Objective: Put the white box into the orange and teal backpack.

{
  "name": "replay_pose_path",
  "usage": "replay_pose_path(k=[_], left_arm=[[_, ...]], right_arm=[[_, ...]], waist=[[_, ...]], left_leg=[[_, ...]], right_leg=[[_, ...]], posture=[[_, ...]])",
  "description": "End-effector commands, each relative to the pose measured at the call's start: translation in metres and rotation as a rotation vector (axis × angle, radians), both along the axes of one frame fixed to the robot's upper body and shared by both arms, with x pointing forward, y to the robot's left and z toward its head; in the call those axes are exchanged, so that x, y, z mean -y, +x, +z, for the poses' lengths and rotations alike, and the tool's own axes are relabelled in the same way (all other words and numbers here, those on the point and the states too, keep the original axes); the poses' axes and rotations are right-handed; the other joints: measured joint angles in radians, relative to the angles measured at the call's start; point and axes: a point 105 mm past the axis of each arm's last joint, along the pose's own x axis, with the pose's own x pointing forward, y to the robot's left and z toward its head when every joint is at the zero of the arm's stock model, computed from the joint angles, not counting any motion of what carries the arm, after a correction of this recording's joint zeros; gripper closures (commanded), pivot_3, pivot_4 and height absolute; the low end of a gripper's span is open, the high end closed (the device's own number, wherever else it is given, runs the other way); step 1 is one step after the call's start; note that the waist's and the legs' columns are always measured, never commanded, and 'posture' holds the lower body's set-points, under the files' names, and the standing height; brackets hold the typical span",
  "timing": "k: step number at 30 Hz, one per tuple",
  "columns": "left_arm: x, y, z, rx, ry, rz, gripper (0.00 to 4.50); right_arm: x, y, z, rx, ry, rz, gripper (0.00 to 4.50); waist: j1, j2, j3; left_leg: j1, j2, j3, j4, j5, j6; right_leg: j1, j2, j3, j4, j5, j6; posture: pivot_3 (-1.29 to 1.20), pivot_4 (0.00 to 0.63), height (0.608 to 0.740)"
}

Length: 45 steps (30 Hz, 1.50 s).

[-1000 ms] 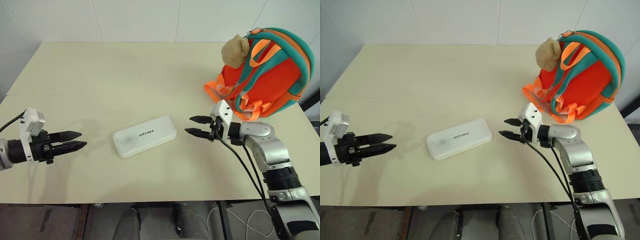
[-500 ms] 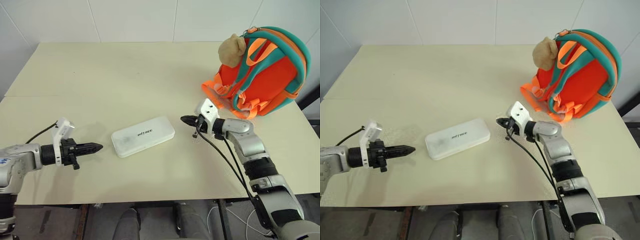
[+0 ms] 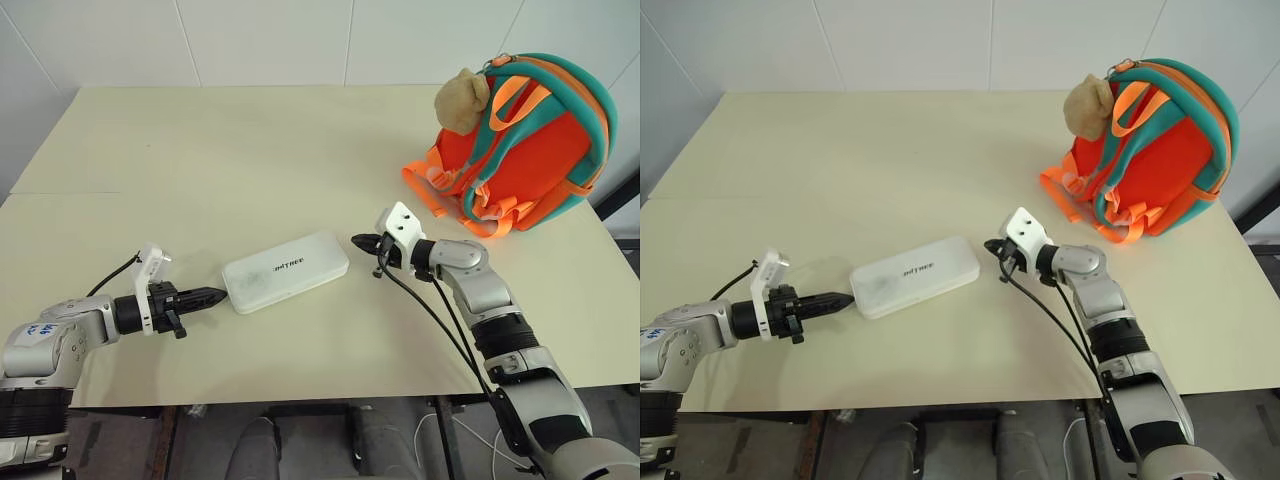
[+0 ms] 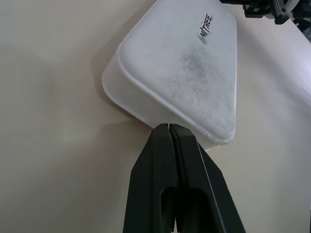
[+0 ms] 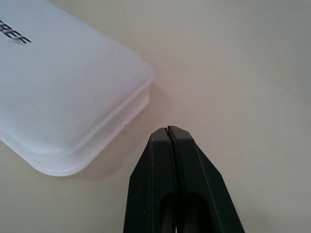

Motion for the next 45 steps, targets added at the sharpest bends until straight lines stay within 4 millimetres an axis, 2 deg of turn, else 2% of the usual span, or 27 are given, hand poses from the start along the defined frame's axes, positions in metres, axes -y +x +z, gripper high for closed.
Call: replay_pose_path(k=[1, 7, 14, 18, 24, 29, 31, 37, 45], left_arm=[[0.0, 0.002, 0.003, 0.031, 0.008, -0.005, 4.47], [0.009, 0.009, 0.002, 0.047, 0.006, -0.034, 4.47], [0.018, 0.012, 0.005, 0.058, -0.003, -0.075, 4.47], [0.019, 0.01, 0.004, 0.054, -0.002, -0.083, 4.47], [0.019, 0.009, 0.003, 0.051, 0.002, -0.088, 4.47], [0.021, 0.009, 0.002, 0.059, -0.006, -0.087, 4.47], [0.021, 0.009, 0.002, 0.063, -0.01, -0.088, 4.47], [0.022, 0.012, 0.002, 0.072, -0.011, -0.08, 4.47], [0.023, 0.012, 0.003, 0.08, -0.015, -0.08, 4.47]], right_arm=[[-0.015, -0.016, 0.01, -0.002, 0.037, 0.107, 4.47], [-0.022, -0.034, 0.004, -0.06, 0.02, 0.197, 4.47], [-0.023, -0.036, 0.011, -0.038, 0.022, 0.196, 4.47], [-0.016, -0.031, 0.015, -0.004, 0.014, 0.159, 4.47], [0.005, -0.02, 0.028, 0.053, 0.016, 0.056, 4.47], [0.027, 0.0, 0.02, 0.07, -0.032, -0.077, 4.47], [0.029, 0.003, 0.016, 0.064, -0.041, -0.093, 4.47], [0.015, 0.0, -0.005, 0.023, -0.069, -0.052, 4.47], [0.001, -0.019, -0.004, -0.014, -0.06, 0.063, 4.47]], waist=[[0.001, 0.0, 0.0], [0.002, 0.0, 0.0], [0.003, 0.0, 0.0], [0.002, 0.0, 0.0], [0.003, 0.0, 0.0], [0.001, 0.0, 0.0], [0.002, 0.0, 0.0], [0.0, 0.0, 0.0], [0.002, 0.0, 0.0]], left_leg=[[0.0, 0.0, 0.0, 0.0, 0.0, 0.0], [0.0, 0.0, 0.0, 0.002, 0.0, 0.0], [0.0, 0.0, 0.0, 0.004, 0.0, 0.0], [0.0, 0.0, 0.0, 0.004, 0.0, 0.0], [0.0, 0.0, 0.0, 0.004, 0.0, 0.0], [0.0, 0.0, 0.0, 0.004, 0.0, 0.0], [0.0, 0.0, 0.0, 0.004, 0.0, 0.0], [0.0, 0.0, 0.0, 0.003, 0.0, 0.0], [0.0, -0.001, 0.0, 0.003, 0.0, 0.0]], right_leg=[[0.0, 0.0, 0.0, 0.0, 0.0, 0.0], [0.0, 0.0, 0.0, 0.001, 0.0, 0.0], [0.001, 0.0, 0.0, 0.001, 0.0, 0.0], [0.001, 0.0, 0.0, 0.001, 0.0, 0.0], [0.001, 0.0, 0.0, 0.001, 0.0, 0.0], [0.001, 0.0, 0.0, 0.001, 0.0, 0.0], [0.001, 0.0, 0.0, 0.001, 0.0, 0.0], [0.0, 0.0, 0.001, 0.001, 0.0, 0.0], [0.0, 0.0, 0.001, 0.001, 0.0, 0.0]], posture=[[0.0, 0.15, 0.74], [0.0, 0.15, 0.74], [0.0, 0.15, 0.74], [0.0, 0.15, 0.74], [0.0, 0.15, 0.74], [0.0, 0.15, 0.74], [0.0, 0.15, 0.74], [0.0, 0.15, 0.74], [0.0, 0.15, 0.74]])
